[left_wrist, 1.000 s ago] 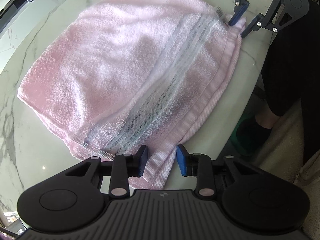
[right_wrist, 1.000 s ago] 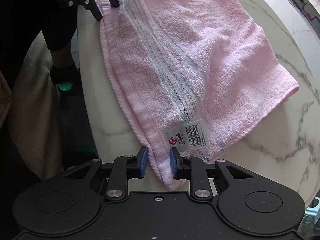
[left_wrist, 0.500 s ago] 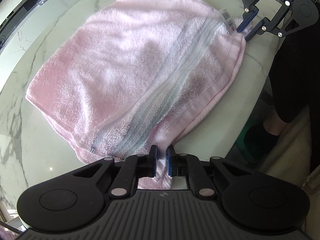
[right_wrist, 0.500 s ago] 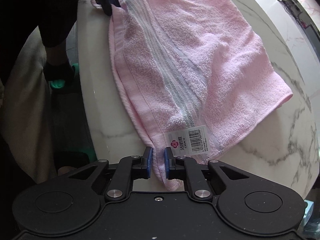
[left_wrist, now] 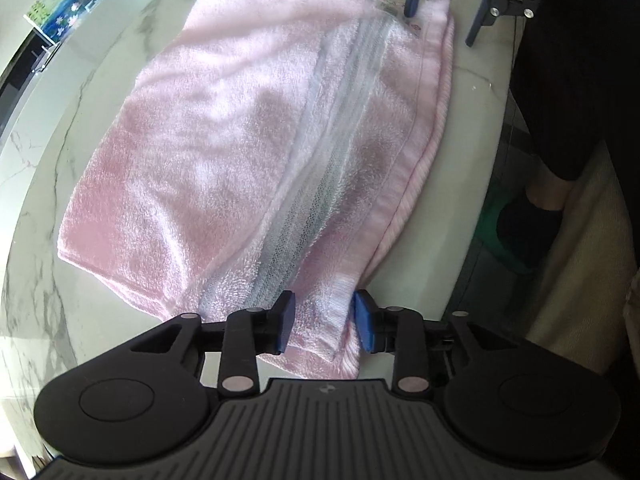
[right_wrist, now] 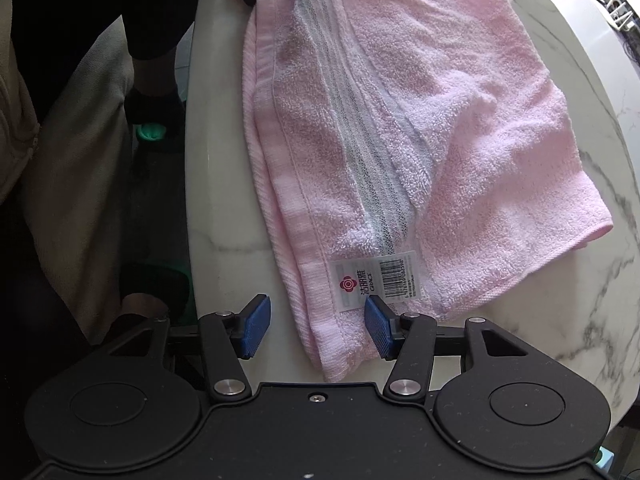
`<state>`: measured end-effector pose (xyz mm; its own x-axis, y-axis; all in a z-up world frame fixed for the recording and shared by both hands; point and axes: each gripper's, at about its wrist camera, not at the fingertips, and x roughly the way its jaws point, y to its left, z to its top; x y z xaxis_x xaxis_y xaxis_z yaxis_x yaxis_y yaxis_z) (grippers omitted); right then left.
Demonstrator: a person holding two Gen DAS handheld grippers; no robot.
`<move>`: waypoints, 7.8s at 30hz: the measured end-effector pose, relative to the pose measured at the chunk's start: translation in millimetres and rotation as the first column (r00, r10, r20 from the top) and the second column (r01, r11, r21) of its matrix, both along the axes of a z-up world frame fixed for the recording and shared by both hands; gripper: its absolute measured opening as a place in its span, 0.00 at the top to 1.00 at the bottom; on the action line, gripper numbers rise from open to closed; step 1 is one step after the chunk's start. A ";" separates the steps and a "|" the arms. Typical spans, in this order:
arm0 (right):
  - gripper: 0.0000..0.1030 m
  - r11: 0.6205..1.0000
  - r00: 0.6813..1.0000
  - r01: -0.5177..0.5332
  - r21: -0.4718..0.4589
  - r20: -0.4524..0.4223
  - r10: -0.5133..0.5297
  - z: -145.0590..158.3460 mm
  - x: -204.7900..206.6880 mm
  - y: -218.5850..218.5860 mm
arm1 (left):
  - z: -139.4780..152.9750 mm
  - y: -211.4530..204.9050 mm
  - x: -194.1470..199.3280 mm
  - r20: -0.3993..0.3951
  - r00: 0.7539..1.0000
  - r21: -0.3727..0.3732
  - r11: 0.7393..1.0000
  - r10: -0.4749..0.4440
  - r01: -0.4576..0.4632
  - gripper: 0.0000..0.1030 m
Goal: Fold towel
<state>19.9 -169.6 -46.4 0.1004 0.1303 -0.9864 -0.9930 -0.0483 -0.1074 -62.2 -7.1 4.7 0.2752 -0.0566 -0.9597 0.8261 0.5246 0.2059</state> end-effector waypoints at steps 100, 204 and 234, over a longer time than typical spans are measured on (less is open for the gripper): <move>0.91 0.750 0.755 0.508 0.424 0.200 -0.624 31.6 -101.1 57.0 | 125.6 19.7 24.5 0.200 0.955 -0.143 0.970 0.221 -0.195 0.93; 0.93 0.963 0.957 0.259 0.069 0.120 -0.266 71.7 129.6 22.5 | 31.5 36.4 192.9 -0.084 0.954 -0.182 0.937 0.287 -0.298 0.89; 0.15 0.685 0.741 0.543 0.485 0.106 -0.663 212.9 79.2 -24.0 | 143.4 41.2 110.1 0.112 0.820 -0.418 0.775 0.561 -0.474 0.33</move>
<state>99.1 -193.6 166.5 0.5339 0.3202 -0.7826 -0.7200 0.6575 -0.2221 47.9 34.1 148.1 0.5606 -0.1675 -0.8110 0.3629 0.9300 0.0588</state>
